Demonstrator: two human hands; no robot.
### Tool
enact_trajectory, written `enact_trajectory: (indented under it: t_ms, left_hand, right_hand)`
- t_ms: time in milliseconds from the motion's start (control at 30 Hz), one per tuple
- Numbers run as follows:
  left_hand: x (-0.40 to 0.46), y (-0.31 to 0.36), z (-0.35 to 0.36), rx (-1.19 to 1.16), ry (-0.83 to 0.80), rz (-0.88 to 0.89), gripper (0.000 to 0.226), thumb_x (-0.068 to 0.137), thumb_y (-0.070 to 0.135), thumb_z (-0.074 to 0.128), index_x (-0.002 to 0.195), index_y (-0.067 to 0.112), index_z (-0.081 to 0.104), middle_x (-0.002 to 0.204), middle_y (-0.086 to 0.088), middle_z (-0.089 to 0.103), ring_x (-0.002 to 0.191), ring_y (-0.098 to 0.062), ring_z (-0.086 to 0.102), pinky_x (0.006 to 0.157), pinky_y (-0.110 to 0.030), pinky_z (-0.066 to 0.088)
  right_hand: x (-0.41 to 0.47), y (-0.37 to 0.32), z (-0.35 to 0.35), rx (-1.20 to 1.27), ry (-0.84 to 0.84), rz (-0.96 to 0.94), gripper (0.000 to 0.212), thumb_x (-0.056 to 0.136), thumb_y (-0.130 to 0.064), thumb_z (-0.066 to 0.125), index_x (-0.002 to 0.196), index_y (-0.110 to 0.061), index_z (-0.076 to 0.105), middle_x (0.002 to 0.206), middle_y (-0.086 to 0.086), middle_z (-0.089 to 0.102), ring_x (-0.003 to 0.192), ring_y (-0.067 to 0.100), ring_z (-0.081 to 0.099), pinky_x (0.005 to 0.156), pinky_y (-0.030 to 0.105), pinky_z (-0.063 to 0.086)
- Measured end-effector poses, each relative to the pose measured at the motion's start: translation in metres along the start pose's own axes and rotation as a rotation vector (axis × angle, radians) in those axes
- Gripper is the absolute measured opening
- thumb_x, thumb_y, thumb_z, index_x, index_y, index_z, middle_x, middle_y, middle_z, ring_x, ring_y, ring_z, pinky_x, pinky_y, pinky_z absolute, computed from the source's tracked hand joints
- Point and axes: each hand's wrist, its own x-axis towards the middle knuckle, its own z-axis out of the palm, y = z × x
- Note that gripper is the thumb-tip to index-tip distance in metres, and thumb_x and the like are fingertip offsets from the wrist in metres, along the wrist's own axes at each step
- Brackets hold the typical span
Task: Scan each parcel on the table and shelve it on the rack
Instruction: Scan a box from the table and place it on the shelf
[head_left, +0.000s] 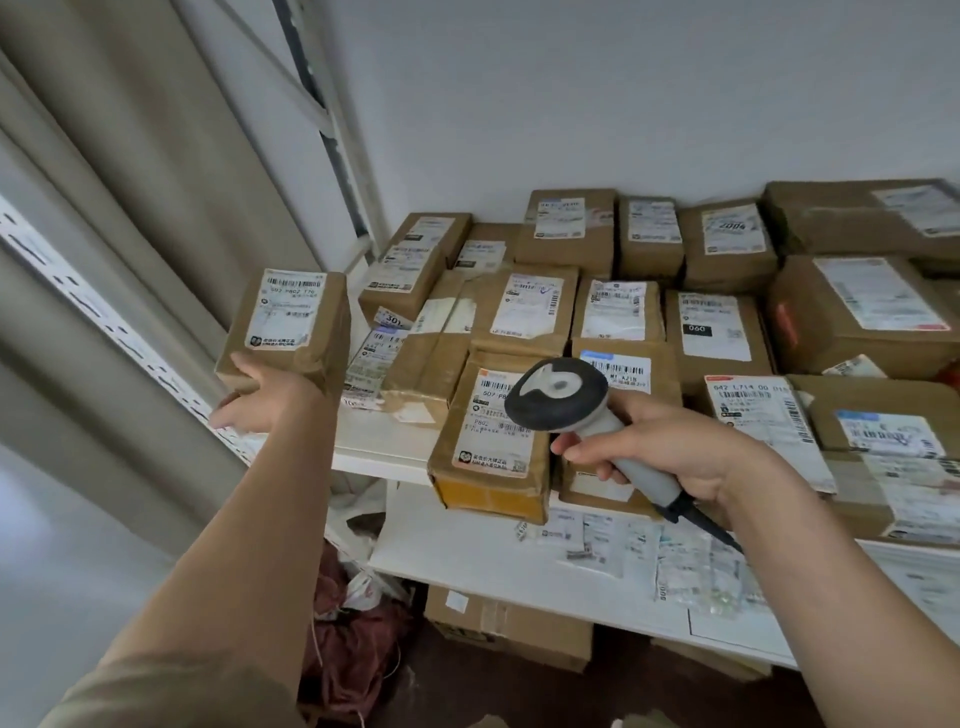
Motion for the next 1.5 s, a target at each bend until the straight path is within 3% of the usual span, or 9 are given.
enact_trajectory:
  t_ms: [267,400,500,667,867,1000,1200,1300,1500]
  left_hand:
    - [0.023,-0.002,0.011,0.140,0.025,0.026,0.038,0.098,0.040,0.055,0.106,0.017,0.027,0.082,0.014,0.041,0.086,-0.011,0.052,0.080,-0.016,0.046]
    - [0.036,-0.005,0.011,0.272,-0.103,-0.145,0.066,0.089,0.055,0.059,0.140,0.021,0.035,0.134,-0.001,0.052,0.121,-0.024,0.052,0.101,-0.033,0.043]
    - [0.040,-0.008,0.008,0.356,-0.116,-0.224,0.080,0.069,0.057,0.074,0.133,0.017,0.045,0.131,-0.004,0.051,0.112,-0.026,0.056,0.093,-0.041,0.051]
    - [0.039,-0.003,0.019,0.397,-0.109,-0.209,0.093,0.079,0.064,0.067,0.148,0.016,0.027,0.149,-0.003,0.039,0.131,-0.027,0.045,0.108,-0.042,0.040]
    - [0.032,-0.012,0.028,0.363,-0.486,-0.192,0.046,0.099,0.031,0.053,0.142,0.013,0.047,0.143,-0.008,0.052,0.125,-0.027,0.056,0.092,-0.039,0.052]
    - [0.016,-0.004,0.032,0.329,-0.633,-0.297,0.049,0.102,0.039,0.044,0.149,0.029,0.036,0.152,-0.002,0.037,0.137,-0.027,0.037,0.093,-0.042,0.041]
    - [0.013,-0.012,0.036,0.537,-0.543,-0.004,0.051,0.092,0.048,0.042,0.137,0.025,0.050,0.143,-0.011,0.047,0.127,-0.033,0.046,0.106,-0.048,0.040]
    - [0.002,-0.010,0.041,0.580,-0.505,0.297,0.025,0.091,0.023,0.050,0.111,0.018,0.065,0.119,-0.010,0.063,0.114,-0.031,0.055,0.096,-0.046,0.050]
    - [-0.070,0.001,0.046,0.425,-0.696,0.571,0.033,0.074,-0.011,0.037,0.067,0.014,0.057,0.065,0.004,0.055,0.066,-0.014,0.052,0.063,-0.028,0.045]
  right_hand:
    - [0.010,-0.001,0.003,-0.031,-0.018,-0.009,0.033,0.087,-0.002,0.070,0.118,-0.009,0.061,0.116,0.017,0.068,0.065,0.009,0.056,0.059,0.023,0.049]
    - [0.011,-0.001,0.002,-0.019,-0.013,-0.014,0.035,0.087,0.000,0.069,0.121,-0.005,0.059,0.118,0.019,0.067,0.063,0.008,0.056,0.058,0.022,0.048]
    - [0.012,-0.001,0.001,-0.027,-0.013,-0.013,0.035,0.087,0.000,0.069,0.120,-0.003,0.059,0.117,0.020,0.066,0.064,0.009,0.056,0.059,0.023,0.048]
    - [0.013,0.000,0.001,-0.023,-0.017,-0.007,0.035,0.087,0.000,0.068,0.120,-0.004,0.059,0.117,0.020,0.066,0.064,0.009,0.057,0.059,0.023,0.048]
    - [0.012,0.001,-0.001,-0.006,-0.018,0.000,0.033,0.087,0.001,0.068,0.118,-0.004,0.061,0.117,0.017,0.068,0.063,0.008,0.057,0.059,0.023,0.048]
    - [0.012,0.001,-0.002,-0.015,-0.026,-0.002,0.032,0.087,0.000,0.068,0.118,-0.004,0.061,0.118,0.017,0.068,0.063,0.008,0.057,0.059,0.024,0.048]
    - [0.010,0.003,-0.002,-0.005,-0.017,-0.010,0.033,0.087,0.001,0.068,0.118,-0.004,0.060,0.116,0.016,0.069,0.064,0.010,0.057,0.060,0.025,0.048]
    - [0.006,0.003,-0.002,-0.006,-0.009,-0.027,0.032,0.087,0.000,0.069,0.118,-0.005,0.061,0.114,0.014,0.070,0.065,0.010,0.057,0.061,0.025,0.048]
    - [-0.016,0.005,-0.005,0.019,0.061,-0.060,0.034,0.087,-0.002,0.070,0.119,-0.006,0.062,0.112,0.012,0.072,0.071,0.014,0.058,0.064,0.027,0.049]
